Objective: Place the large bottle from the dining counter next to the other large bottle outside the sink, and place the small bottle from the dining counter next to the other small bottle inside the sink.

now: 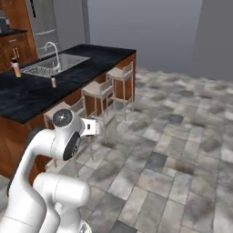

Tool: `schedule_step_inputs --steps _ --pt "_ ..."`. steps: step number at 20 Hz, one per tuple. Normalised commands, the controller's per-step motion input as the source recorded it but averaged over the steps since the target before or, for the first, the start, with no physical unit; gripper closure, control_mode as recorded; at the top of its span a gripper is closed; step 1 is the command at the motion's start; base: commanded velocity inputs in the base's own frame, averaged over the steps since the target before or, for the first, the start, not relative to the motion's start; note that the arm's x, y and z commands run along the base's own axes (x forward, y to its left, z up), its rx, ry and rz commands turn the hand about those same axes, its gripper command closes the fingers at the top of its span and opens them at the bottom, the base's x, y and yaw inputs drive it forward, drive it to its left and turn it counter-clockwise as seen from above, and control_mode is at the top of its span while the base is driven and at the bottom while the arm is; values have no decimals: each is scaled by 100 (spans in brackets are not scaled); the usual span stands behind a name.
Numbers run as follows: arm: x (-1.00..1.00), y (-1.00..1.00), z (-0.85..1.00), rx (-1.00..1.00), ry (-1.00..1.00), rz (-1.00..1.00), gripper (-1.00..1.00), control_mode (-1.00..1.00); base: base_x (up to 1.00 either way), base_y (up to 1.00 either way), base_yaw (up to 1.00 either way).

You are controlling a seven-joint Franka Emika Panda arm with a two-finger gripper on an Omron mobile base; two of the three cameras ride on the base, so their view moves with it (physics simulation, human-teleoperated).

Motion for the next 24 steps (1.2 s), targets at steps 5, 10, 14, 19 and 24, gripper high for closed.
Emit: schedule_step_inputs --steps 5,10,14,19,24 --pt "0 0 0 0 0 0 -100 100 81 -82 46" --pt "0 0 0 0 0 0 -100 100 82 -69 50" --pt "0 0 0 0 0 0 -100 100 54 -60 52" --pt "0 0 0 0 0 0 -100 100 40 -62 54" --pt "0 0 0 0 0 0 -100 100 38 -66 54"
